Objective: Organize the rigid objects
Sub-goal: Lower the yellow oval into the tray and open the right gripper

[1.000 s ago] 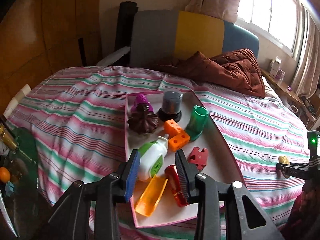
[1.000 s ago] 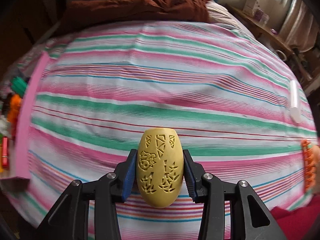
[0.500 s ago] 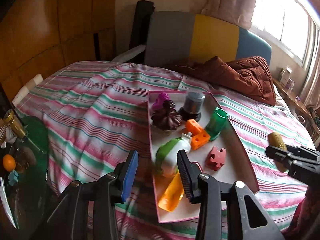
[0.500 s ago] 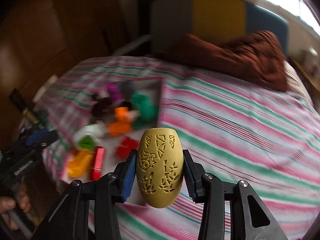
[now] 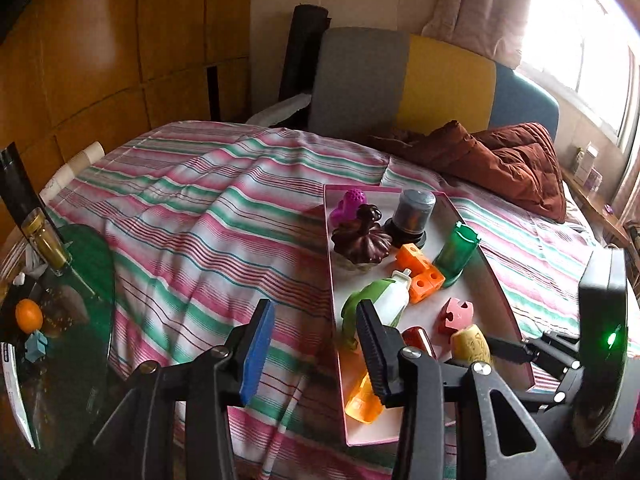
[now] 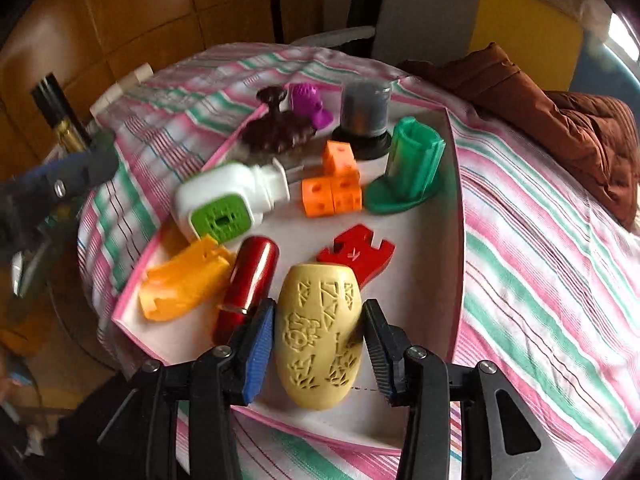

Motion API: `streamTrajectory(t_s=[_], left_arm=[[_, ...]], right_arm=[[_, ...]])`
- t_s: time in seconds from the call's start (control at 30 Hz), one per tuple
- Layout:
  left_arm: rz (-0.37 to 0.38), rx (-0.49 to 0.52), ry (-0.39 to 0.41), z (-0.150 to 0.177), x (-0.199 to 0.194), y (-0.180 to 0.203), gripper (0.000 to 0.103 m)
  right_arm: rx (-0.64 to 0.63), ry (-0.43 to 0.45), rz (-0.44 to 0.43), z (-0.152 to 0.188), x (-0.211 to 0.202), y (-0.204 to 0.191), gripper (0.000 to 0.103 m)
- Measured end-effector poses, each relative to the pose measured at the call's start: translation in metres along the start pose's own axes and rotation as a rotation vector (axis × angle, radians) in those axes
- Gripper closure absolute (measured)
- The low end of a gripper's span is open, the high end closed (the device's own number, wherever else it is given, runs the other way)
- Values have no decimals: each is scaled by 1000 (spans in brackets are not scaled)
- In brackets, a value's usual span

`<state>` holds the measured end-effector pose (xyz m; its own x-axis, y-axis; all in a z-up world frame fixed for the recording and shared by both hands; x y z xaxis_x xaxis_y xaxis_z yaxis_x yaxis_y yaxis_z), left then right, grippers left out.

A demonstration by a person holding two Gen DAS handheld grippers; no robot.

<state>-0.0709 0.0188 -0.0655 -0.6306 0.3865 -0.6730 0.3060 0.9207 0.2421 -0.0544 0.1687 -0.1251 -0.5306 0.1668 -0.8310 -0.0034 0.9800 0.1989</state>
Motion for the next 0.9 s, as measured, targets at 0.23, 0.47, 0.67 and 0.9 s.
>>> streamTrajectory(t_s=[0.23, 0.47, 0.67, 0.9], left_arm=[[-36, 23, 15, -3, -6, 7, 60], [-112, 28, 59, -4, -19, 11, 60], [-114, 21, 73, 5, -25, 13, 60], [-74, 44, 65, 16, -28, 22, 60]], right_arm=[[43, 34, -3, 3, -11, 6, 46], [177, 143, 69, 0, -48, 24, 25], [238, 210, 167, 2, -71, 30, 22], [273, 210, 215, 10, -75, 34, 22]])
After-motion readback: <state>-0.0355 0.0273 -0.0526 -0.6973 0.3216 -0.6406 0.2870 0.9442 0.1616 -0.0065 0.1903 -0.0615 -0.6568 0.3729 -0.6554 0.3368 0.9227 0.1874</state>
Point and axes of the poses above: each gripper's, at about its wrist camera, not at the fingertips, and x roughly the way its jaws point, y to its right, z to its underside, the point moved 5 cm from there along x, roughly the way its jaws point, and after that the axes turned 15 degrees about z, right-handed, at the moved point
